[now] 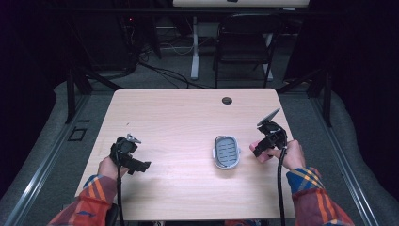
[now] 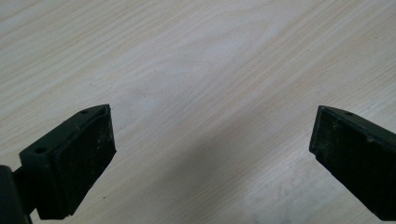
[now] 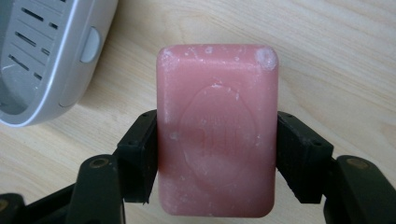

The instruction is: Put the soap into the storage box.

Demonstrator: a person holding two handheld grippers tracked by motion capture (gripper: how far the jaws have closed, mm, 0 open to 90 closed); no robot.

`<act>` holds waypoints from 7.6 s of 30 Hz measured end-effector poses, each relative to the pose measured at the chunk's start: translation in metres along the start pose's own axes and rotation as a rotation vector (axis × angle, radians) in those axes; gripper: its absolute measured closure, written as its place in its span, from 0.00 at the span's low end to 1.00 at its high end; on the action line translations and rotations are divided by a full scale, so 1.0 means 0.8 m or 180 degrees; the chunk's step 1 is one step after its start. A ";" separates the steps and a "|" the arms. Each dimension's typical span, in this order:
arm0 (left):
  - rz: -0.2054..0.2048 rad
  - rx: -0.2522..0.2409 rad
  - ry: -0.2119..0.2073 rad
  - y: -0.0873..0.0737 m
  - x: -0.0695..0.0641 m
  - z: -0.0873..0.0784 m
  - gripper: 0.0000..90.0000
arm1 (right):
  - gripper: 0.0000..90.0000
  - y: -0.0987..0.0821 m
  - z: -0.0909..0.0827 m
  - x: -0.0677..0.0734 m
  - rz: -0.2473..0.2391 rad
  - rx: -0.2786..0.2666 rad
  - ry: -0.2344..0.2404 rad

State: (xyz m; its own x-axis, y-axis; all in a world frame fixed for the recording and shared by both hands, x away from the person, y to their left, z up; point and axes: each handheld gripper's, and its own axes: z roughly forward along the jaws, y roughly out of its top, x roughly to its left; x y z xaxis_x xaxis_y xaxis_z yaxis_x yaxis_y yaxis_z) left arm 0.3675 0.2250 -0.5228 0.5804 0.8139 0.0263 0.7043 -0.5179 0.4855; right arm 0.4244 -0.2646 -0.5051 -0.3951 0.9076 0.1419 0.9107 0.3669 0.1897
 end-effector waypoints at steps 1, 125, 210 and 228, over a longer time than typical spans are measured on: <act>-0.0001 0.0004 -0.0002 0.000 0.000 0.000 0.00 | 0.41 0.001 0.000 0.001 -0.0022 0.0013 -0.0031; 0.0077 0.0066 -0.0072 0.000 -0.006 0.004 0.00 | 0.41 0.097 0.014 0.138 -0.0678 0.0411 -0.0344; 0.0235 0.0156 -0.0112 0.015 -0.017 0.016 0.00 | 0.13 -0.006 -0.072 0.104 -0.0809 -0.0515 -0.0174; 0.0249 0.0148 -0.0116 0.008 -0.018 0.011 0.00 | 0.02 -0.089 -0.054 0.040 -0.0590 -0.0610 -0.0379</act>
State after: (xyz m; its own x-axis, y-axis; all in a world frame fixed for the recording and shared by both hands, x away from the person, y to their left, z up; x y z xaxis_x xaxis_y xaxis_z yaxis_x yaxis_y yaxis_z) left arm 0.3668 0.2078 -0.5276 0.6482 0.7608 0.0302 0.6741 -0.5918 0.4420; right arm 0.3417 -0.2702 -0.4724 -0.5256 0.8504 -0.0253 0.7804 0.4938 0.3835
